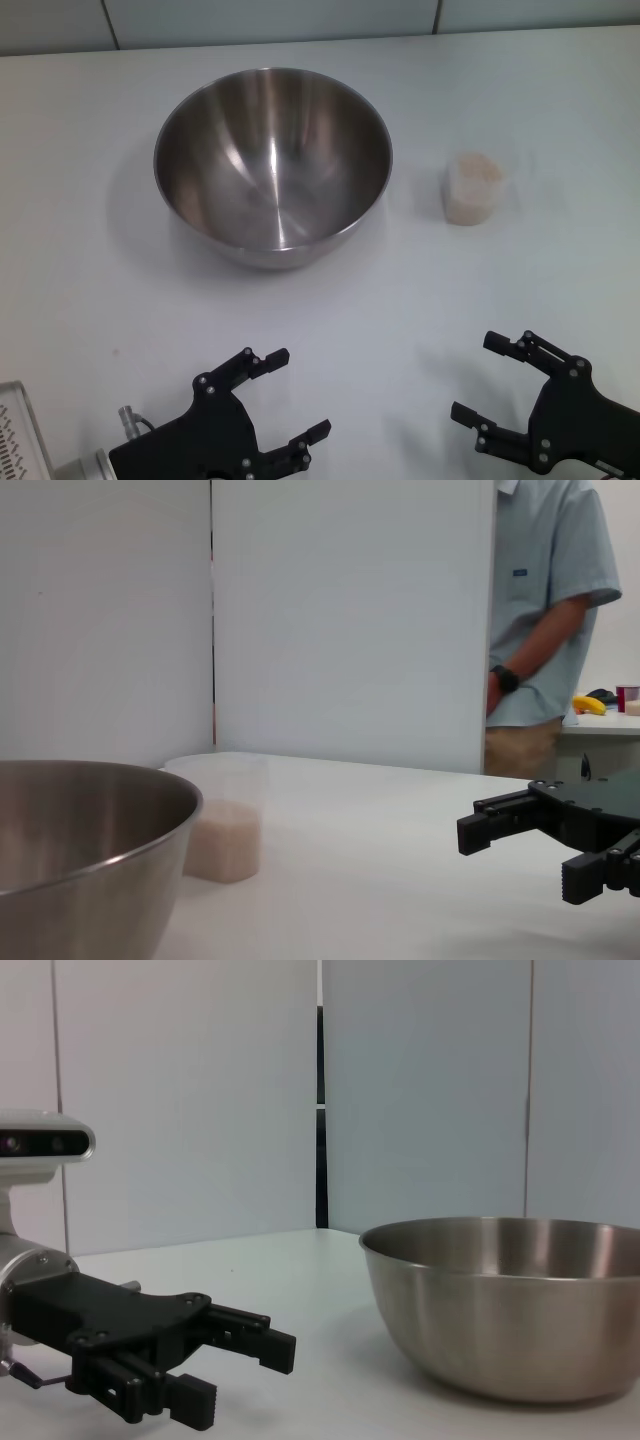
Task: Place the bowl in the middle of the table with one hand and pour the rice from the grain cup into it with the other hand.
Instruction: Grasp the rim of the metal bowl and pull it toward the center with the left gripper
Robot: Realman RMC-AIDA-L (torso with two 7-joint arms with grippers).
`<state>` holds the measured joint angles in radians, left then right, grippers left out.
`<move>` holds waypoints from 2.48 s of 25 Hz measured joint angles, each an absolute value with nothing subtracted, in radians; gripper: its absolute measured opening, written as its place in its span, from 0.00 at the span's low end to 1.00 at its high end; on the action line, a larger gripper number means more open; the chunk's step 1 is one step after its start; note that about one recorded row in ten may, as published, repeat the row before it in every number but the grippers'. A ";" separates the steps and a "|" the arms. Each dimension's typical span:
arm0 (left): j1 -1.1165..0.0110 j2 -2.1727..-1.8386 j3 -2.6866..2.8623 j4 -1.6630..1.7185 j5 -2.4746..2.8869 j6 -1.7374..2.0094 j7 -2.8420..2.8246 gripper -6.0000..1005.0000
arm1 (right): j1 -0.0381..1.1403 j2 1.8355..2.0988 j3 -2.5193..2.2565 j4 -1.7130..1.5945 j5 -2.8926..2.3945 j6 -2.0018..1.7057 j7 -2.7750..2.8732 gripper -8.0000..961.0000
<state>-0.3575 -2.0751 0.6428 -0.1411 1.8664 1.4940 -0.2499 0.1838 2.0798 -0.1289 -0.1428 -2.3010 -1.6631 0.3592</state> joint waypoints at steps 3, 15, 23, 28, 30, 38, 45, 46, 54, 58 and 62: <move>-0.357 -2.075 0.643 -0.141 1.866 1.494 -0.250 0.82 | 0.186 2.080 -0.129 -0.143 -2.301 -1.661 0.359 0.86; -0.337 -2.074 0.586 -0.143 1.866 1.520 -0.228 0.80 | 0.186 2.082 -0.123 -0.143 -2.301 -1.661 0.355 0.86; -0.328 -2.067 0.243 0.083 1.862 1.650 -0.626 0.79 | 0.188 2.082 -0.126 -0.140 -2.301 -1.661 0.358 0.86; -0.441 -2.072 0.229 0.354 1.875 1.565 -1.073 0.79 | 0.189 2.082 -0.125 -0.138 -2.300 -1.662 0.359 0.86; -0.473 -2.078 0.275 0.485 1.880 1.551 -1.206 0.78 | 0.191 2.082 -0.126 -0.138 -2.300 -1.663 0.360 0.86; -0.443 -2.076 0.861 0.982 1.891 1.194 -1.754 0.77 | 0.190 2.081 -0.126 -0.132 -2.300 -1.663 0.361 0.86; -0.419 -2.073 1.092 1.185 2.058 1.080 -2.011 0.76 | 0.192 2.081 -0.128 -0.132 -2.300 -1.664 0.362 0.86; -0.425 -2.073 1.105 1.189 2.067 1.082 -2.027 0.76 | 0.192 2.081 -0.128 -0.132 -2.301 -1.664 0.362 0.86; -0.483 -2.075 1.144 1.105 2.094 1.068 -2.048 0.75 | 0.193 2.080 -0.129 -0.133 -2.301 -1.663 0.362 0.86; -0.526 -2.075 1.152 1.036 2.128 1.048 -2.048 0.74 | 0.193 2.080 -0.129 -0.134 -2.301 -1.662 0.362 0.86; -0.565 -2.076 1.153 0.985 2.171 1.017 -2.051 0.74 | 0.194 2.080 -0.129 -0.134 -2.301 -1.661 0.362 0.86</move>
